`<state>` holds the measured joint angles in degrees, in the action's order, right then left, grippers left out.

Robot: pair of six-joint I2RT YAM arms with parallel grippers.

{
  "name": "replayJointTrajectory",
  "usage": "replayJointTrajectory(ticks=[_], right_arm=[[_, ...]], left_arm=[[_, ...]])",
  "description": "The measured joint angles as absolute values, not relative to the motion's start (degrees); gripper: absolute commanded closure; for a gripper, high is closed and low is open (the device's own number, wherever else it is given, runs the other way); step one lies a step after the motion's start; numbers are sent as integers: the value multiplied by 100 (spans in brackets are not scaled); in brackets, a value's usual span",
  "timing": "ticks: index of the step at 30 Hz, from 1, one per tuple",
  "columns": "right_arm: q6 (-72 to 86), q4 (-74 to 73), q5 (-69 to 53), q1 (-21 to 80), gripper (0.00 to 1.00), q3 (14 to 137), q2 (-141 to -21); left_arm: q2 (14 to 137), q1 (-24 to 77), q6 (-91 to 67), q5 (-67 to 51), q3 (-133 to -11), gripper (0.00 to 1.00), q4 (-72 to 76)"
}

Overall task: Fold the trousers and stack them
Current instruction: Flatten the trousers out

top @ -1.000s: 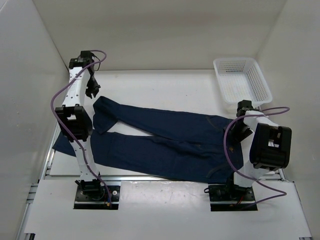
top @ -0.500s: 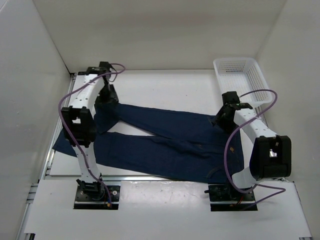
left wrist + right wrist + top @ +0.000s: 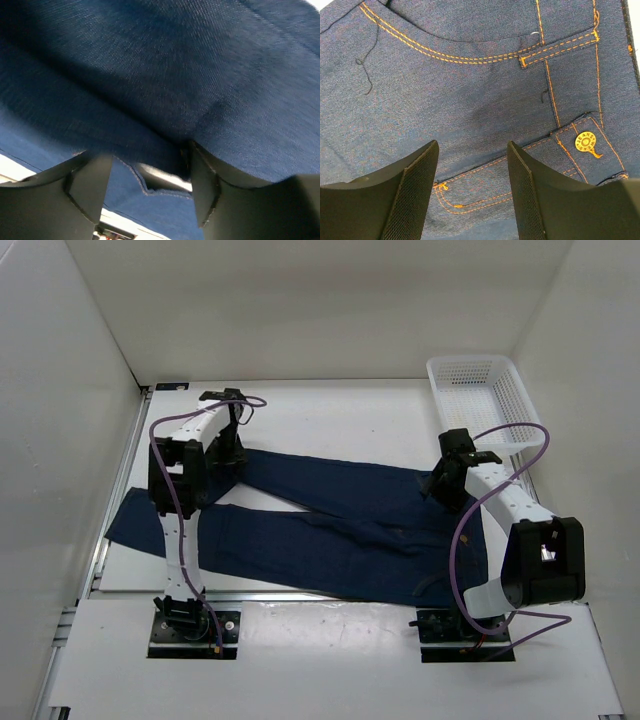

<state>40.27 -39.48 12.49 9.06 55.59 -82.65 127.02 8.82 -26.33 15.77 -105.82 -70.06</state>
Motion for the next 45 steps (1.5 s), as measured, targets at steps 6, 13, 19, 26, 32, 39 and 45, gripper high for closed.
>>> replayJointTrajectory(ticks=[6,13,19,26,32,39,45], right_arm=[[4027,-3948,1249,906,38,5559,-8265],[4027,-3948,1240,906,38,5559,-8263],[4010,-3948,1227,906,38,5559,-8263],[3999,-4003,1225,908,38,5505,-8130],[3994,-4023,1203,906,38,5349,-8060],[3990,-4029,1186,913,38,5347,-8060],[3968,-4032,1188,1063,38,5345,-7970]], left_arm=[[12709,945,-2646,1682,-10536,90,-7030],[12560,934,-2604,2298,-10910,90,-7485],[12617,252,-2790,2908,-12621,73,-7841],[12584,-541,-2877,2814,-14720,0,-7505],[12466,-191,-2788,2552,-13716,65,-7548],[12296,172,-2567,1868,-12470,90,-7603],[11306,294,-2416,1033,-10613,71,-7148]])
